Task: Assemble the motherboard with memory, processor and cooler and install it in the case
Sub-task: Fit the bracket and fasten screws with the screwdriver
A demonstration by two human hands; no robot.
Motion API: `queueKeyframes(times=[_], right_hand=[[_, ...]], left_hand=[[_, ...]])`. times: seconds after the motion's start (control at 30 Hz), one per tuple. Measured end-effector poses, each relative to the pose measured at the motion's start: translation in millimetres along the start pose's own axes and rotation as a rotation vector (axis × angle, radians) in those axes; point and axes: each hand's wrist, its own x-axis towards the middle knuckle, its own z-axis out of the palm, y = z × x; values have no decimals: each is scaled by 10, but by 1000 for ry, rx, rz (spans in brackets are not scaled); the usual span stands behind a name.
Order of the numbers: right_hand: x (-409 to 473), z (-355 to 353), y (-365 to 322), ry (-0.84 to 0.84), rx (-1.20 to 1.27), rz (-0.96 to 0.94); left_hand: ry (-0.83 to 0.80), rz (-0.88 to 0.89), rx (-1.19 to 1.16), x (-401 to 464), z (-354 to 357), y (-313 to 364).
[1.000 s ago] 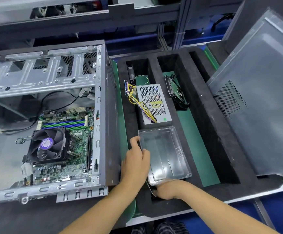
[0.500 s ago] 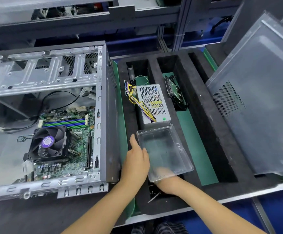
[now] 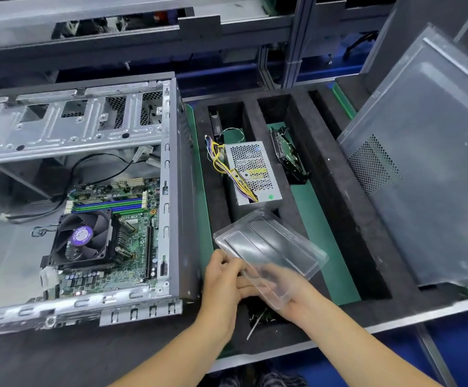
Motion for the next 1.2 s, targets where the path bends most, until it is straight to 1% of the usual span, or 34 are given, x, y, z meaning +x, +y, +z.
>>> queueKeyframes(times=[0.07, 0.1, 0.13, 0.2, 0.27, 0.33, 0.37, 0.47, 0.53, 0.6, 0.67, 0.77, 0.83, 0.9, 0.97, 1.07, 1.13, 1.2], right_hand=[[-19, -3, 11, 15, 43, -18], [-26, -22, 17, 24, 12, -41], [-45, -51, 14, 52, -78, -66], [-105, -108, -3, 144, -341, -135], [-163, -129, -52, 194, -465, -191], [-178, -107, -135, 239, -441, -178], [-171, -92, -183, 228, -432, -149], [-157, -44, -327, 188, -550, -89], [-168, -68, -408, 176, -532, -125], [-193, -102, -494, 105, -467, -180], [-222, -96, -593, 91, -428, -222], [-246, -29, -735, 182, -359, -292], [-251, -3, -803, 282, -316, -377], [-250, 15, -845, 368, -336, -485], [-263, 52, -872, 443, -437, -627], [-334, 142, -881, 496, -743, -898], [-367, 196, -881, 514, -957, -1013], [-373, 239, -918, 597, -1205, -1082]], left_hand=[[-34, 33, -53, -72, 5, -22], [-33, 43, -87, -110, 20, -33], [-5, 49, -94, -137, 23, -50], [78, 52, -30, -174, 3, -98], [122, 38, 38, -207, -24, -134], [147, -4, 35, -219, -52, -150], [157, -25, 6, -220, -60, -152], [178, -50, -113, -192, -48, -153], [183, -55, -153, -175, -28, -148], [194, -71, -175, -163, -10, -135], [212, -88, -187, -152, 3, -119], [234, -99, -188, -122, 20, -81], [247, -103, -176, -104, 23, -70], [258, -107, -167, -93, 21, -65], [264, -110, -151, -81, 19, -76], [264, -127, -136, -57, 27, -92], [259, -150, -133, -45, 36, -93], [245, -179, -136, -53, 66, -61]])
